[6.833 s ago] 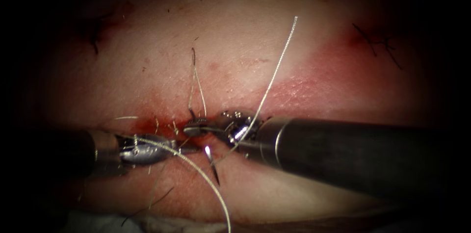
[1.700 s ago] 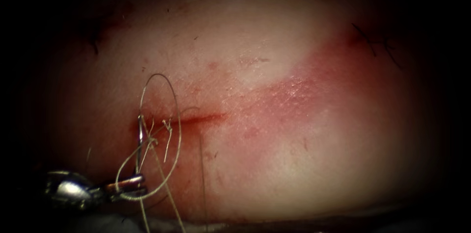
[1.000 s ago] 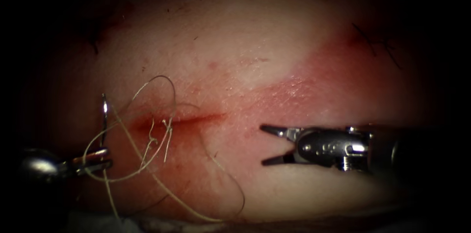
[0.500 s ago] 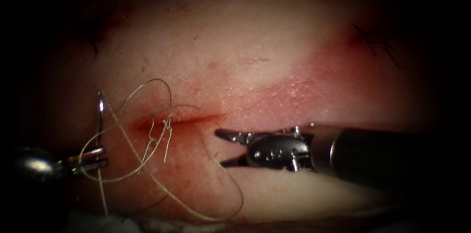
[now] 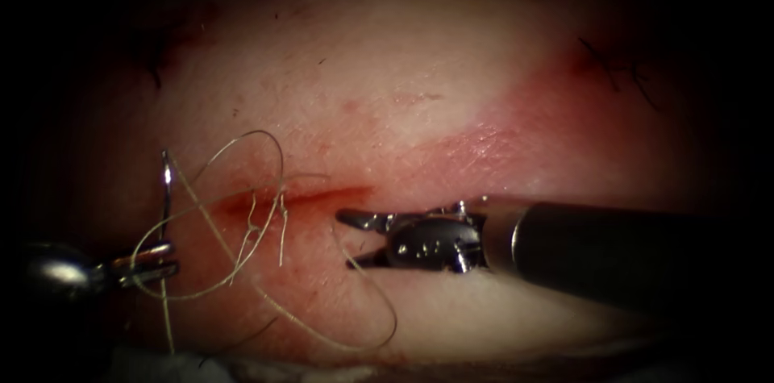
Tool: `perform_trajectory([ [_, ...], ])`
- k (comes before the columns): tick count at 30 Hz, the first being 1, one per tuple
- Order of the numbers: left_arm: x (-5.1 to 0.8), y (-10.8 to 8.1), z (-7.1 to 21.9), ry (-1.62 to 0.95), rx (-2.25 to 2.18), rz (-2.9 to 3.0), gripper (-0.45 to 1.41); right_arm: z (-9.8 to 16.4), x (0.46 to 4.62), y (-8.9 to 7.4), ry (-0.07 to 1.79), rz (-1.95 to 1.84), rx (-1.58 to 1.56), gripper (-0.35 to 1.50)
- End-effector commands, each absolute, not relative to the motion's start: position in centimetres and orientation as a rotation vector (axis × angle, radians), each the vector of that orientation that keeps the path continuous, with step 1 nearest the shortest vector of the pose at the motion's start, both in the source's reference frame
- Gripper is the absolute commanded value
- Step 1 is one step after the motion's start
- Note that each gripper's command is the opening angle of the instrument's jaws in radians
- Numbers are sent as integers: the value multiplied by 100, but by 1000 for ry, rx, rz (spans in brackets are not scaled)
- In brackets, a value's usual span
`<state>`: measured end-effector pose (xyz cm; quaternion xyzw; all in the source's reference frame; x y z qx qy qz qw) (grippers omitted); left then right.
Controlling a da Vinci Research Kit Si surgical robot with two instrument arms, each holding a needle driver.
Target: Wound Closure
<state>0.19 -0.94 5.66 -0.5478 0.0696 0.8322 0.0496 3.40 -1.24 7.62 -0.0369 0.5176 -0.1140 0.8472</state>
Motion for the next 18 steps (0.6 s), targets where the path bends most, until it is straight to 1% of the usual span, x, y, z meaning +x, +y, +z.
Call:
perform_trajectory([
  [1, 14, -100, 572, 208, -1669, 2534, -45, 766, 353, -132, 1101, -233, -81, 110],
  [15, 12, -102, 572, 209, -1669, 2534, -45, 756, 373, -124, 1106, -206, -91, 106],
  [16, 12, -102, 572, 207, -1672, 2533, -45, 756, 374, -123, 1107, -212, -93, 103],
  [18, 12, -102, 572, 207, -1672, 2533, -45, 758, 376, -124, 1114, -217, -75, 73],
])
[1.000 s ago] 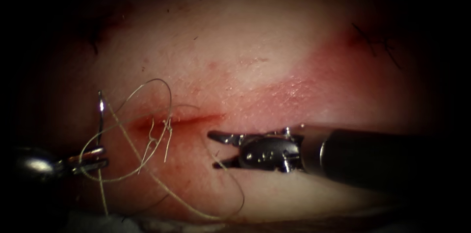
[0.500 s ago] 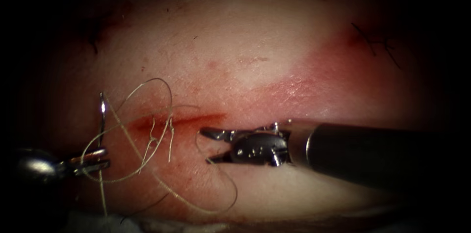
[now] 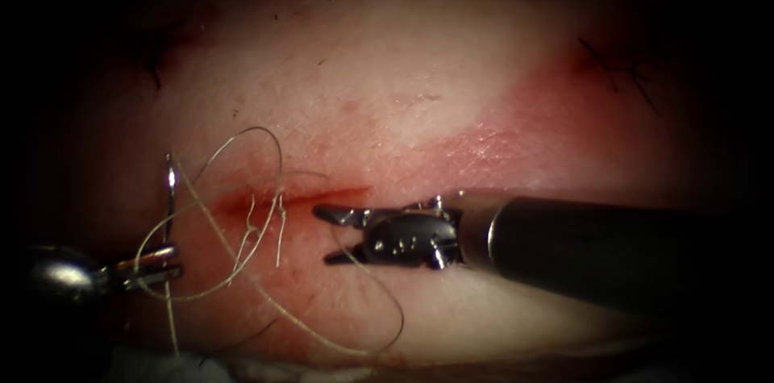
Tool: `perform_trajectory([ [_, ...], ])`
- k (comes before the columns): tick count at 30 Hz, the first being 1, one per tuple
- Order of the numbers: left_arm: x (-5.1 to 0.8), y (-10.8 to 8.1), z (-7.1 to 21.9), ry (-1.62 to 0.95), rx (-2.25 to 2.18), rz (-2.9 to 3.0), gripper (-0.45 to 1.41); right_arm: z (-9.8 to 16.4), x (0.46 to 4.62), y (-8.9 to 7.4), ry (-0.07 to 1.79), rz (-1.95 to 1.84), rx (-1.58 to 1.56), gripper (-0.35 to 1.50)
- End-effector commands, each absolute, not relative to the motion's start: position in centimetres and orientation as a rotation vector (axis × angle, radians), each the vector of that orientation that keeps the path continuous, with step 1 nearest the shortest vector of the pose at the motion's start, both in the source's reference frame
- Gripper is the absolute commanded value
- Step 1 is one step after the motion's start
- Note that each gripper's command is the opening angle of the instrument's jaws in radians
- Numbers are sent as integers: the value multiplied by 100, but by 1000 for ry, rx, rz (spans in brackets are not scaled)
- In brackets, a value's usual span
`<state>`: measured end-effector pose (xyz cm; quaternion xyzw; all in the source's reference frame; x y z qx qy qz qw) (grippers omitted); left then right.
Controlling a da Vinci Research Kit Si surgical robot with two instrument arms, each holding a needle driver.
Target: Wound Closure
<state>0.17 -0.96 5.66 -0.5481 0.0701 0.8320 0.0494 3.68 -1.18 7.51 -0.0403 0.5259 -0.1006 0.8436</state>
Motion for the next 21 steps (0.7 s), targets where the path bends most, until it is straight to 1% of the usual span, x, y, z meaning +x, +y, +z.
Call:
perform_trajectory([
  [1, 12, -102, 571, 207, -1672, 2533, -45, 759, 377, -126, 1108, -236, -47, -20],
  [2, 12, -102, 571, 207, -1672, 2533, -45, 759, 377, -126, 1103, -231, -34, -35],
  [8, 11, -103, 571, 207, -1671, 2533, -45, 755, 367, -132, 1085, -32, 136, -35],
  [10, 11, -103, 571, 207, -1671, 2533, -45, 743, 357, -147, 1074, 8, 196, -35],
  [16, 11, -102, 573, 209, -1671, 2533, -45, 676, 325, -211, 1098, 0, 221, -35],
  [21, 10, -103, 574, 211, -1670, 2534, -45, 602, 312, -258, 1150, 6, 231, -35],
])
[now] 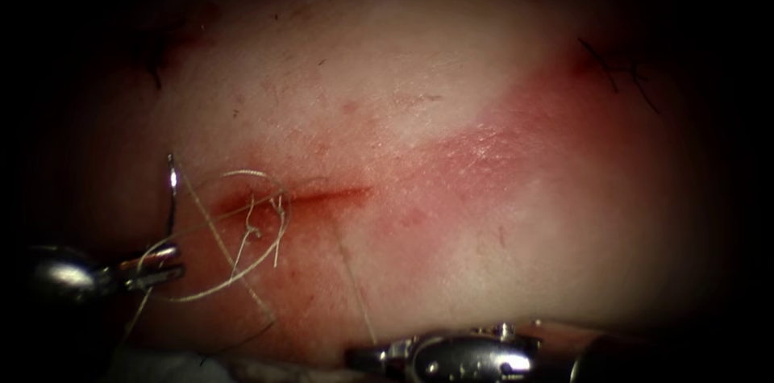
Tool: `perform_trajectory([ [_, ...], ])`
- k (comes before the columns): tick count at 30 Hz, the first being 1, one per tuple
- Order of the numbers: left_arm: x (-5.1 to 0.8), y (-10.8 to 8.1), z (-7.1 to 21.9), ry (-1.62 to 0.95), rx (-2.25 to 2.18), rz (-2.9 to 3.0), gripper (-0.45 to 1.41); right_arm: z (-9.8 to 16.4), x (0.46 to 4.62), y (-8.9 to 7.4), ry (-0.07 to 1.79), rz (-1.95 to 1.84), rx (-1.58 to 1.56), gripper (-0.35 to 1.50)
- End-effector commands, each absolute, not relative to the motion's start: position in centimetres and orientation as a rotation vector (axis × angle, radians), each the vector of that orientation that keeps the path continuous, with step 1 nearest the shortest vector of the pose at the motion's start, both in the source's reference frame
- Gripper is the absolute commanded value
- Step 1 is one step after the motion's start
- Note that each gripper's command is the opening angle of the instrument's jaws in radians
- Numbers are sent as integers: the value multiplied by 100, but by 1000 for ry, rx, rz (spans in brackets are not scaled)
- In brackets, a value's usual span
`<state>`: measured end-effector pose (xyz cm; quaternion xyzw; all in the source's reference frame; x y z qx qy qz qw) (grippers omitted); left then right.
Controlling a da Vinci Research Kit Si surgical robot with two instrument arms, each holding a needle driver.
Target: Wound Closure
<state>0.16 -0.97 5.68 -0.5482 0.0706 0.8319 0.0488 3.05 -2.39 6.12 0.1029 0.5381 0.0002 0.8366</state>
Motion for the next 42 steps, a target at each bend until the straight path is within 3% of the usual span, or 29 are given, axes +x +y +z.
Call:
perform_trajectory([
  [1, 10, -103, 574, 211, -1670, 2534, -45, 574, 311, -270, 1169, 9, 237, -35],
  [10, 10, -101, 575, 211, -1671, 2534, -45, 487, 329, -300, 1200, -76, 252, -35],
  [11, 10, -101, 575, 206, -1669, 2530, -45, 490, 326, -287, 1173, -54, 210, 47],
  [12, 10, -101, 575, 206, -1669, 2530, -45, 495, 320, -277, 1146, -31, 175, 101],
  [14, 11, -101, 575, 206, -1669, 2530, -45, 506, 306, -257, 1111, 8, 143, 120],
  [18, 12, -100, 576, 210, -1672, 2534, -45, 543, 242, -196, 1079, 54, 146, 123],
  [23, 12, -100, 578, 212, -1671, 2535, -45, 578, 200, -147, 1088, 90, 78, 137],
  [30, 10, -102, 579, 215, -1669, 2536, -45, 605, 209, -96, 1128, 130, 50, 135],
  [35, 14, -101, 578, 212, -1673, 2536, -45, 607, 205, -87, 1165, 217, 155, 148],
  [42, 15, -100, 579, 211, -1673, 2536, -45, 584, 154, -115, 1149, 201, 340, 148],
])
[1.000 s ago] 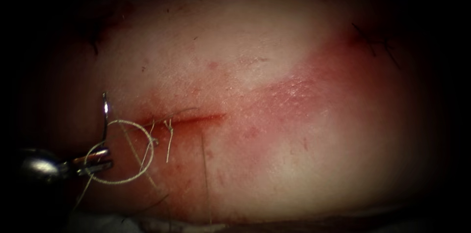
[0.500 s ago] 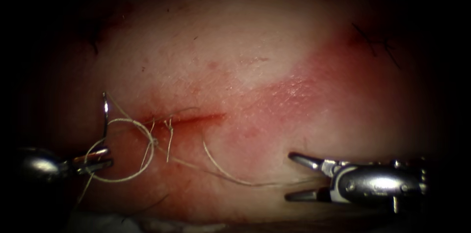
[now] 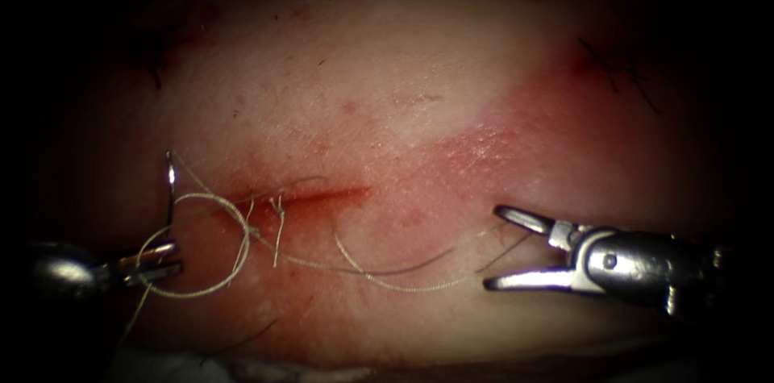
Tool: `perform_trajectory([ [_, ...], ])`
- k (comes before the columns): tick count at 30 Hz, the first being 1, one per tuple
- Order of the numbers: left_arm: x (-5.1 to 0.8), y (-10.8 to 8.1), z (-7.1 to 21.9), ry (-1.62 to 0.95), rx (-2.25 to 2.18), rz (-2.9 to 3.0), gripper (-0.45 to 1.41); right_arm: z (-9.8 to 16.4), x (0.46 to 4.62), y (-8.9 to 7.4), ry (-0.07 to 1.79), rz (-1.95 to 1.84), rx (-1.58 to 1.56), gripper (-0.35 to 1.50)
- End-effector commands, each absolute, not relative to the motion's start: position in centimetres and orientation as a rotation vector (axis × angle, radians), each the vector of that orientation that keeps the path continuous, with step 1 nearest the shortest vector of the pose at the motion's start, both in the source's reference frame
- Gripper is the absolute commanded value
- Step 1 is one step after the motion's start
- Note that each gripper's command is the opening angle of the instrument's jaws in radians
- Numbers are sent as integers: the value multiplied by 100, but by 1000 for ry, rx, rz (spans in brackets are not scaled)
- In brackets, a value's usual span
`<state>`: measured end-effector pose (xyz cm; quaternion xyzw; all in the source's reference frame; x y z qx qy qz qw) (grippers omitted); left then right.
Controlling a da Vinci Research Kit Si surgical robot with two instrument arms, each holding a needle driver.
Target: Wound Closure
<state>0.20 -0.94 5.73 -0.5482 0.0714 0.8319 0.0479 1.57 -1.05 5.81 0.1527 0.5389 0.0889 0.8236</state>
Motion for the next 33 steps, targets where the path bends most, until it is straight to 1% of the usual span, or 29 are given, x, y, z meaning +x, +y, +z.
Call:
perform_trajectory([
  [1, 15, -99, 580, 211, -1673, 2536, -45, 580, 145, -118, 1154, 202, 367, 148],
  [4, 16, -99, 581, 212, -1674, 2536, -45, 569, 115, -122, 1189, 215, 409, 148],
  [6, 16, -100, 582, 214, -1673, 2537, -45, 562, 97, -117, 1198, 209, 423, 145],
  [8, 14, -104, 583, 220, -1669, 2538, -45, 559, 91, -106, 1220, 220, 424, 133],
  [11, 10, -109, 586, 227, -1675, 2536, -45, 555, 98, -63, 1223, 305, 361, 132],
  [12, 9, -110, 586, 223, -1676, 2539, -45, 555, 103, -52, 1224, 314, 337, 132],
  [14, 6, -115, 587, 223, -1684, 2539, -45, 560, 122, -14, 1231, 325, 275, 123],
  [17, 3, -126, 588, 216, -1685, 2552, -45, 574, 146, 14, 1203, 303, 218, 121],
  [18, 3, -134, 588, 213, -1688, 2559, -45, 590, 169, 28, 1162, 262, 189, 121],
  [20, 1, -146, 587, 211, -1692, 2567, -45, 610, 192, 35, 1145, 214, 180, 118],
  [21, 0, -157, 586, 204, -1698, 2577, -45, 633, 216, 33, 1135, 167, 177, 116],
  [26, -4, -181, 589, 180, -1707, 2583, -45, 699, 273, -14, 1100, -31, 150, 116],
  [29, -3, -183, 592, 173, -1709, 2583, -45, 721, 280, -37, 1114, -163, 87, 106],
  [33, -5, -181, 594, 173, -1710, 2583, -45, 736, 271, -59, 1126, -276, 62, 96],
])
